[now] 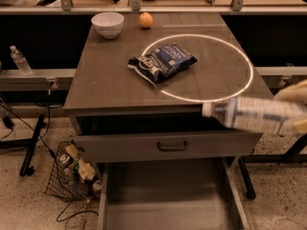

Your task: Place blue plastic bottle into middle drawer

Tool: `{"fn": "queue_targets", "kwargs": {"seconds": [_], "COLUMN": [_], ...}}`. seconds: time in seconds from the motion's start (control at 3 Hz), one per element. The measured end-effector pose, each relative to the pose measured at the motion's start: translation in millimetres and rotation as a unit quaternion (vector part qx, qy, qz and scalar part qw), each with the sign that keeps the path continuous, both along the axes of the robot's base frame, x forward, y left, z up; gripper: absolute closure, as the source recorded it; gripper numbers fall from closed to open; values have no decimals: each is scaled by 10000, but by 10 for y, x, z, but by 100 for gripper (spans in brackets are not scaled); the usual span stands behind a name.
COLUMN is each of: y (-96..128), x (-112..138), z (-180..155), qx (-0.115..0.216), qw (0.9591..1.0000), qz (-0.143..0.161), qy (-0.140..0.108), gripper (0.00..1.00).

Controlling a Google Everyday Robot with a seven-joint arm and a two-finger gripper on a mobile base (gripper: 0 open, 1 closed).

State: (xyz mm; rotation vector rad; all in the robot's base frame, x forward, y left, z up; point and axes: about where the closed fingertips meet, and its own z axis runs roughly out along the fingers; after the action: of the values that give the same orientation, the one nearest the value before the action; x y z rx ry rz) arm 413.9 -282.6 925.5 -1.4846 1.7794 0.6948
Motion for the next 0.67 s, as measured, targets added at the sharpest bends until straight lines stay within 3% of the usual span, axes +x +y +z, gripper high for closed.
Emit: {"fn": "queue_targets", "kwargs": {"seconds": [0.33,0.67], "y": [8,67], "x": [-243,-469], "z": [-818,-1694], "qx": [-318,-722], "qw": [9978,9897], "qz": [333,775], "qy": [479,961], "gripper": [100,100]}}
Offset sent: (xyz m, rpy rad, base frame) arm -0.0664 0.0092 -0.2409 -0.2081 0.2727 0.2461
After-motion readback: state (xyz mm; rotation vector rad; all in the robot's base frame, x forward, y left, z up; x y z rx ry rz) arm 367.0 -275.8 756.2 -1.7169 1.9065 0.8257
